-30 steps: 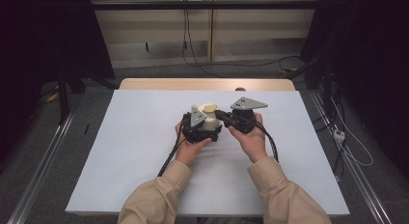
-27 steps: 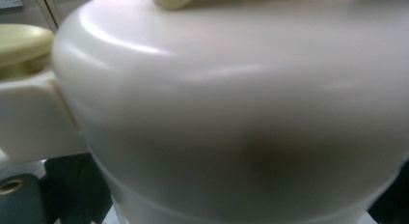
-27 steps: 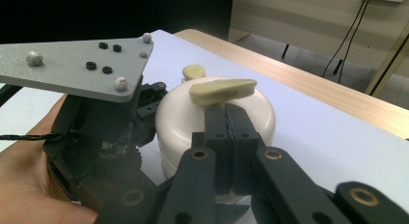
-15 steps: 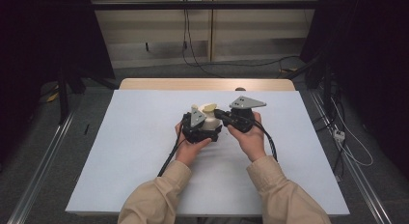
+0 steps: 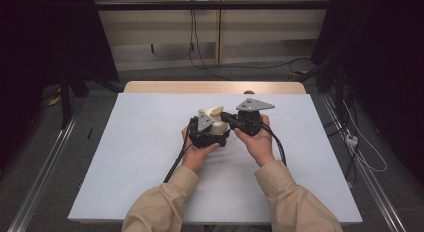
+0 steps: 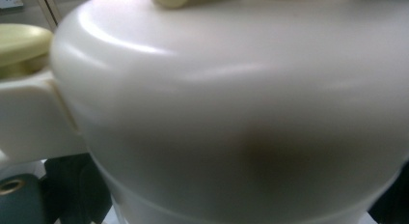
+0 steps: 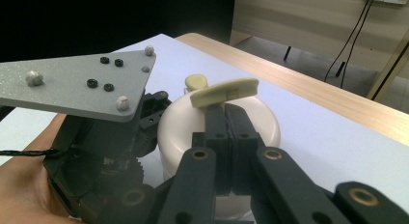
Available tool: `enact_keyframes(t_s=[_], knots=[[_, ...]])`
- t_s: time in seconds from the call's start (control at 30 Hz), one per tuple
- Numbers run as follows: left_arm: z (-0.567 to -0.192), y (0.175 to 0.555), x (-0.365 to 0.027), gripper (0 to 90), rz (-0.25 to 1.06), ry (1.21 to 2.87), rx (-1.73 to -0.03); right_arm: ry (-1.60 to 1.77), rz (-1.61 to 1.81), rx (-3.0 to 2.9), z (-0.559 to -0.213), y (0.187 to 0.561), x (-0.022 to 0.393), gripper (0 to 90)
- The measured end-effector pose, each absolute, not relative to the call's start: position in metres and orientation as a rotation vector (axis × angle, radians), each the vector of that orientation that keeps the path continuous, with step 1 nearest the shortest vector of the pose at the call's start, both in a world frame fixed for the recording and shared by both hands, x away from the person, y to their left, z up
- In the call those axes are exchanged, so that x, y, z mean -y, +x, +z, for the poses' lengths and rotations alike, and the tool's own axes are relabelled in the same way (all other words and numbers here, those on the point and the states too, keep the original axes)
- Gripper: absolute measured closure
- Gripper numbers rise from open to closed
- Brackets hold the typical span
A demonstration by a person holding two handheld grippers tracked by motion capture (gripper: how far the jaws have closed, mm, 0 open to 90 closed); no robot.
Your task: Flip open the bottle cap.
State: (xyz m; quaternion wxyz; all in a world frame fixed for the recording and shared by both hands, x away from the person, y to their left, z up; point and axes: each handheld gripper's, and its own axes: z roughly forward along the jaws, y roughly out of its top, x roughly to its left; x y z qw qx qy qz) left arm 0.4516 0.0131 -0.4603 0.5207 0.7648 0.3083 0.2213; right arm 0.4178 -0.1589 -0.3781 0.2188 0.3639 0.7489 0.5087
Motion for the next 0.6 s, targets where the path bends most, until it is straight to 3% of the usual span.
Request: enact_keyframes(t_s=[0.6], knots=[[-0.4603,0.4515,-0.0129,4.8,0.534,1.834,-0.739,1.007,1.420,-2.068,-0.3793,0.4212,0.1556,89.4]])
